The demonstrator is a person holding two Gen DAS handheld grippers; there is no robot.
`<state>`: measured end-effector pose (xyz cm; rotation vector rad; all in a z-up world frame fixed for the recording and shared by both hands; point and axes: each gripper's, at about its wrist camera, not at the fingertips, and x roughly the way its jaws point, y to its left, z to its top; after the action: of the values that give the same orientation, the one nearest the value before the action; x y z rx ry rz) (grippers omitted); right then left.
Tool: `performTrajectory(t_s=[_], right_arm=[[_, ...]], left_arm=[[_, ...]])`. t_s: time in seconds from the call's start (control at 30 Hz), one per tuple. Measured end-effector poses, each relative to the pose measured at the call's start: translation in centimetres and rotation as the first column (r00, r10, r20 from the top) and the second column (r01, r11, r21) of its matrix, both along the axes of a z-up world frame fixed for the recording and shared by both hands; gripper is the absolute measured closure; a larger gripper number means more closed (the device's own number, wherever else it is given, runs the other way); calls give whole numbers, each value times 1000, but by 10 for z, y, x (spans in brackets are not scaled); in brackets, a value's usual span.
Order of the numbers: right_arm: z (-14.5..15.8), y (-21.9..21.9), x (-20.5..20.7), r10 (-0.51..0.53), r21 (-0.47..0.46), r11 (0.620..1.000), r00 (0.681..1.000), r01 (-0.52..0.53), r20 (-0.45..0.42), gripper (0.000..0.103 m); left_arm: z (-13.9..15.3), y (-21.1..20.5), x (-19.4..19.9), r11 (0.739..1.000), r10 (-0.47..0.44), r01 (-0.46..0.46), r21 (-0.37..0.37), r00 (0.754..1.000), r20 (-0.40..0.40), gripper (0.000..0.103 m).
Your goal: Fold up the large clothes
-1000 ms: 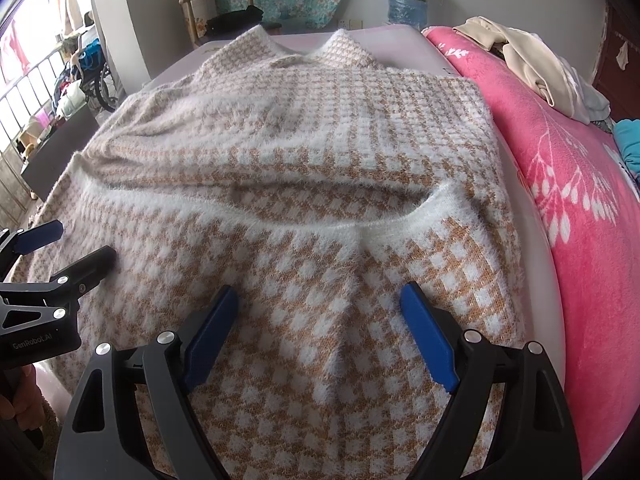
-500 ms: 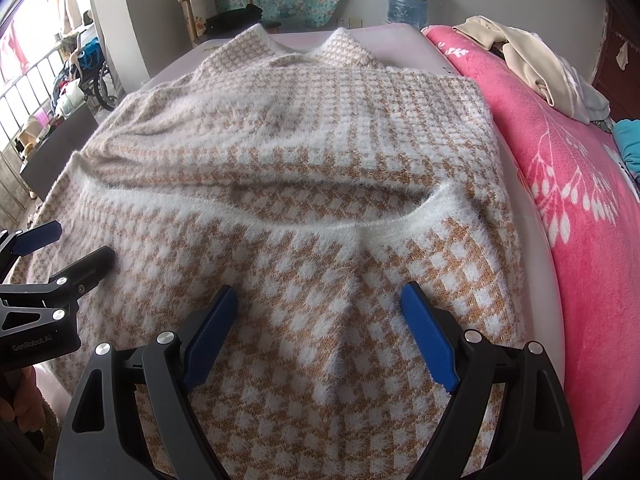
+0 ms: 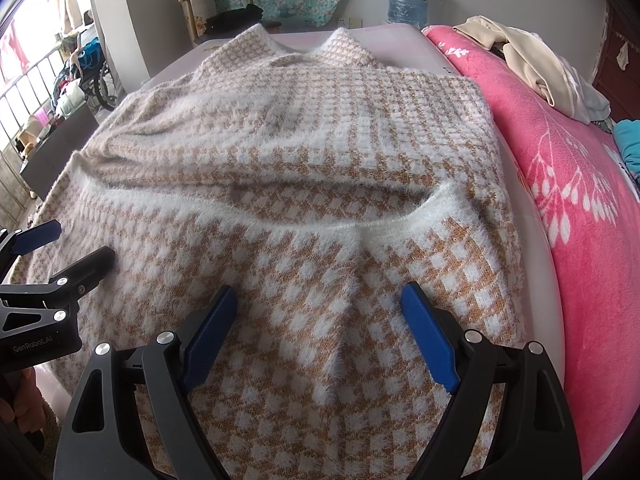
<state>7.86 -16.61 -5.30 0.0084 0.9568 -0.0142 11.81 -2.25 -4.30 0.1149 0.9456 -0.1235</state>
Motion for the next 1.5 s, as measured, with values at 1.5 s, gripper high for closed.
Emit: performTrajectory(t_s=[1.5], right_arm=[[65, -25, 11, 70, 272, 958, 995, -87, 73, 31]], left_arm=[[37, 25, 24, 992, -80, 73, -101, 995, -59, 7]])
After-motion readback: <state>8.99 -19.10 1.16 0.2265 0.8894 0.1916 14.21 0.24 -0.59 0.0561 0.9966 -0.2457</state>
